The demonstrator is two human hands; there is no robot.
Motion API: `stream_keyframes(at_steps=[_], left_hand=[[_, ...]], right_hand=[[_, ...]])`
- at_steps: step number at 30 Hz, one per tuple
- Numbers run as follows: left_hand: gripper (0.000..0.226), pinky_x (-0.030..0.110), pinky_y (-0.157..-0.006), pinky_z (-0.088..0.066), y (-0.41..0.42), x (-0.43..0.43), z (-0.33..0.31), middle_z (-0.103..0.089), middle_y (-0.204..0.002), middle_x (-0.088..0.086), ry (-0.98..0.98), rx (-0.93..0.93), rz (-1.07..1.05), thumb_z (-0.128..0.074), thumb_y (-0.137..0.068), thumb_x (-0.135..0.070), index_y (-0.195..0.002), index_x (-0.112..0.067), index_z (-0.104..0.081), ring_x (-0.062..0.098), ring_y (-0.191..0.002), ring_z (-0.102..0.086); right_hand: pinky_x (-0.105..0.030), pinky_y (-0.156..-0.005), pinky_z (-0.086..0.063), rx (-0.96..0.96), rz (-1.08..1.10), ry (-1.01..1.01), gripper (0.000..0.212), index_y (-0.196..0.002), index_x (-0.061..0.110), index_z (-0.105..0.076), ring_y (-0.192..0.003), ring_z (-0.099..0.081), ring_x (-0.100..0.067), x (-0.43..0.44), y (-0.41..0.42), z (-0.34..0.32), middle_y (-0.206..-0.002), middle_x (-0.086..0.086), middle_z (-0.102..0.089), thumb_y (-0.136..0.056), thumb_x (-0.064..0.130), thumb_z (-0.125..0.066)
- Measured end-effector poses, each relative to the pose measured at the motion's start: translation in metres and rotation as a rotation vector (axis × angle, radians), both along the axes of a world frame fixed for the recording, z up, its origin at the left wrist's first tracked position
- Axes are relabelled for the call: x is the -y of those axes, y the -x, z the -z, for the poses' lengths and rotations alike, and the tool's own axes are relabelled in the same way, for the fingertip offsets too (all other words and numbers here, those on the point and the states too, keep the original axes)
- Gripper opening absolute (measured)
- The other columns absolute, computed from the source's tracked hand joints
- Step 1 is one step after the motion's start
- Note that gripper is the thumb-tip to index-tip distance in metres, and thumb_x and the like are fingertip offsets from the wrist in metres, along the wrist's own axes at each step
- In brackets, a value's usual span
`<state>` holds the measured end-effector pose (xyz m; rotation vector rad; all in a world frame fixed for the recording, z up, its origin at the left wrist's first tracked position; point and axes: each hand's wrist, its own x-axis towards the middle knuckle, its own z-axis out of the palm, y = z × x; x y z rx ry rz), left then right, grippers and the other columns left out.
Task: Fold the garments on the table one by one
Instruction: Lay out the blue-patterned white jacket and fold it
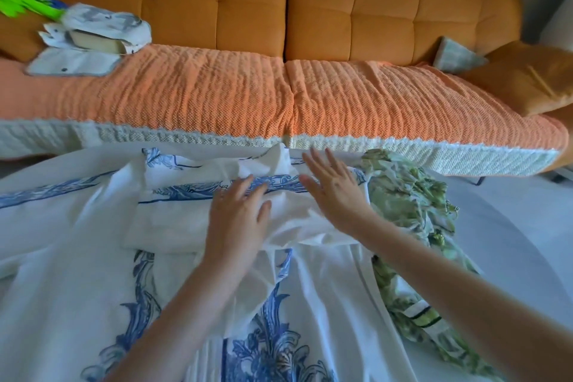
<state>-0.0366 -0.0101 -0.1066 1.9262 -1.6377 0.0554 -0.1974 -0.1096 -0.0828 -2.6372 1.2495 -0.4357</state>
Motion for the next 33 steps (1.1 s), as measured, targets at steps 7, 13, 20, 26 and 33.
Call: stream_keyframes(at_steps=[7, 13, 20, 26, 33], left_hand=[[0.064, 0.042, -0.117, 0.004, -0.102, -0.053, 0.039, 0.017, -0.156, 0.0, -0.668, 0.171, -0.187, 0.004, -0.092, -0.053, -0.15, -0.024, 0.009, 0.013, -0.144, 0.015], [0.038, 0.031, -0.11, -0.026, -0.116, -0.063, 0.005, -0.04, -0.143, -0.006, -0.197, -0.607, -0.127, -0.045, -0.098, -0.028, -0.135, -0.02, -0.049, 0.014, -0.133, -0.038], [0.013, 0.02, -0.056, -0.052, -0.192, -0.143, -0.002, -0.063, -0.09, 0.015, 0.22, -1.117, -0.558, -0.049, -0.093, -0.005, -0.101, -0.008, -0.06, 0.015, -0.068, -0.064], [0.026, 0.026, -0.052, -0.04, -0.238, -0.195, 0.009, -0.054, -0.06, 0.006, 0.197, -1.223, -0.717, -0.048, -0.092, -0.005, -0.067, -0.012, -0.051, 0.021, -0.059, -0.05], [0.023, 0.032, -0.058, -0.056, -0.258, -0.212, 0.001, -0.061, -0.069, 0.015, 0.428, -2.1, -0.641, -0.051, -0.094, -0.019, -0.081, 0.0, -0.047, 0.021, -0.063, -0.063]], right_hand=[[-0.043, -0.116, 0.014, -0.442, 0.062, -0.195, 0.063, -0.146, 0.029, 0.02, -0.137, 0.032, -0.025, -0.009, 0.012, 0.051, -0.151, 0.006, 0.032, -0.097, 0.056, -0.007], [-0.044, -0.113, 0.016, -0.376, 0.036, -0.185, 0.088, -0.144, 0.031, 0.023, -0.135, 0.034, -0.024, -0.016, 0.001, 0.035, -0.152, 0.003, 0.031, -0.069, 0.077, 0.018], [-0.031, -0.112, 0.017, -0.13, -0.269, -0.232, 0.07, -0.148, 0.03, 0.007, -0.139, 0.027, -0.016, -0.098, -0.11, -0.009, -0.153, 0.006, 0.02, -0.089, 0.063, -0.011], [-0.043, -0.115, 0.009, -0.256, -0.337, -0.362, 0.072, -0.15, 0.027, 0.005, -0.143, 0.019, -0.026, -0.164, -0.201, 0.002, -0.157, 0.001, 0.016, -0.09, 0.063, -0.013], [-0.044, -0.115, 0.007, -0.264, -0.411, -0.368, 0.088, -0.148, 0.036, 0.01, -0.143, 0.016, -0.028, -0.209, -0.252, 0.015, -0.156, 0.005, 0.017, -0.069, 0.075, 0.001]])
